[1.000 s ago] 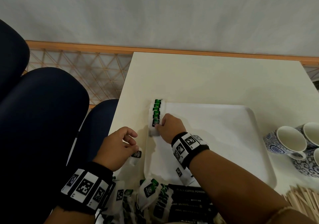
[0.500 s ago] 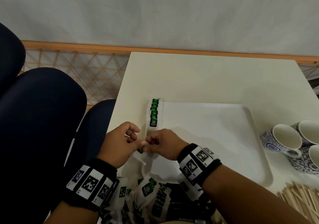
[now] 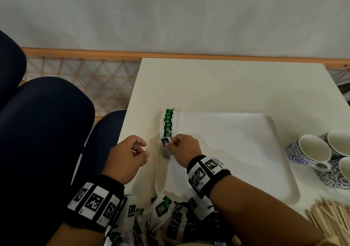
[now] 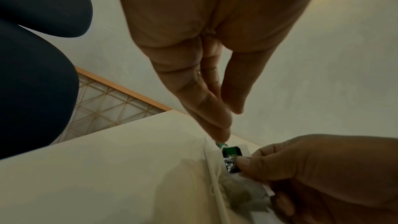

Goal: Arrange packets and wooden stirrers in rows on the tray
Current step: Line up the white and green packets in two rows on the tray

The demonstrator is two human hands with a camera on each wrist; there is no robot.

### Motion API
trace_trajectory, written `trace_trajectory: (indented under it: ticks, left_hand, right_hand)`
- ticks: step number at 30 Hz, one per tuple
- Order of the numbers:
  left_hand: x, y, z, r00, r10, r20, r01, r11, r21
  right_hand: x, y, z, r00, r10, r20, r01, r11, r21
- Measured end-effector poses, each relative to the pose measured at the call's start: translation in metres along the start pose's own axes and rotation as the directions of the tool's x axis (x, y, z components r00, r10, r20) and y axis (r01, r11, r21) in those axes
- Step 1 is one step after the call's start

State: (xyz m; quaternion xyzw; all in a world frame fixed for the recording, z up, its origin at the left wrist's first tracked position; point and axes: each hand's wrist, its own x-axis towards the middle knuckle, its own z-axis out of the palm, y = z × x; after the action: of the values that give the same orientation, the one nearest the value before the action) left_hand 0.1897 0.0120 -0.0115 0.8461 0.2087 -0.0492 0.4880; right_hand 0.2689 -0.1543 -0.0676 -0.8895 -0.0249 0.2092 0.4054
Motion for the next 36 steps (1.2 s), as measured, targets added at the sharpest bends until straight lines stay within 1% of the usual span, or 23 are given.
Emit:
trace_trajectory:
  ticks: [3, 7, 9, 13, 16, 21, 26, 29, 33, 36]
  left_hand:
    - [0.004, 0.003, -0.001, 1.0, -0.01, 0.03, 0.008, 0.997, 0.072]
    - [0.016, 0.011, 0.002, 0.995, -0.017, 0.101, -0.012, 0.96, 0.28]
    - [0.023, 0.015, 0.005, 0.987, -0.057, 0.147, -0.002, 0.927, 0.374]
    - [0.035, 0.021, 0.018, 0.971, -0.138, 0.197, 0.002, 0.826, 0.564]
    - [0.039, 0.025, 0.029, 0.961, -0.179, 0.211, 0.001, 0.765, 0.644]
    - [0.042, 0.029, 0.04, 0.951, -0.228, 0.207, 0.008, 0.692, 0.722]
    - [0.051, 0.026, 0.05, 0.956, -0.226, 0.186, 0.005, 0.649, 0.761]
    - [0.053, 0.025, 0.052, 0.959, -0.215, 0.187, 0.001, 0.66, 0.751]
    - [0.055, 0.021, 0.051, 0.966, -0.187, 0.176, -0.012, 0.654, 0.756]
    - [0.054, 0.018, 0.052, 0.97, -0.192, 0.152, 0.03, 0.71, 0.703]
  right_hand:
    - [0.001, -0.002, 0.001, 1.0, 0.022, -0.006, -0.022, 1.0, -0.011]
    - [0.002, -0.004, 0.001, 0.997, 0.077, -0.02, -0.076, 0.997, 0.031]
    - [0.003, -0.005, 0.0, 0.996, 0.091, -0.01, -0.09, 0.995, 0.032]
    - [0.002, -0.008, -0.004, 0.996, 0.084, 0.01, -0.083, 0.995, -0.051]
    - [-0.002, -0.006, -0.007, 0.997, 0.072, 0.02, -0.072, 0.997, -0.019]
    - [-0.002, 0.0, -0.016, 0.995, 0.041, 0.093, -0.046, 0.997, 0.059]
    - [0.003, 0.004, -0.023, 0.995, 0.003, 0.104, -0.015, 0.994, 0.107]
    - [0.01, 0.003, -0.024, 0.997, 0.011, 0.07, -0.018, 0.995, 0.096]
    - [0.028, -0.004, -0.037, 1.0, -0.018, -0.011, 0.018, 1.0, 0.008]
    - [0.049, -0.013, -0.051, 0.993, -0.103, -0.051, 0.1, 0.993, -0.07]
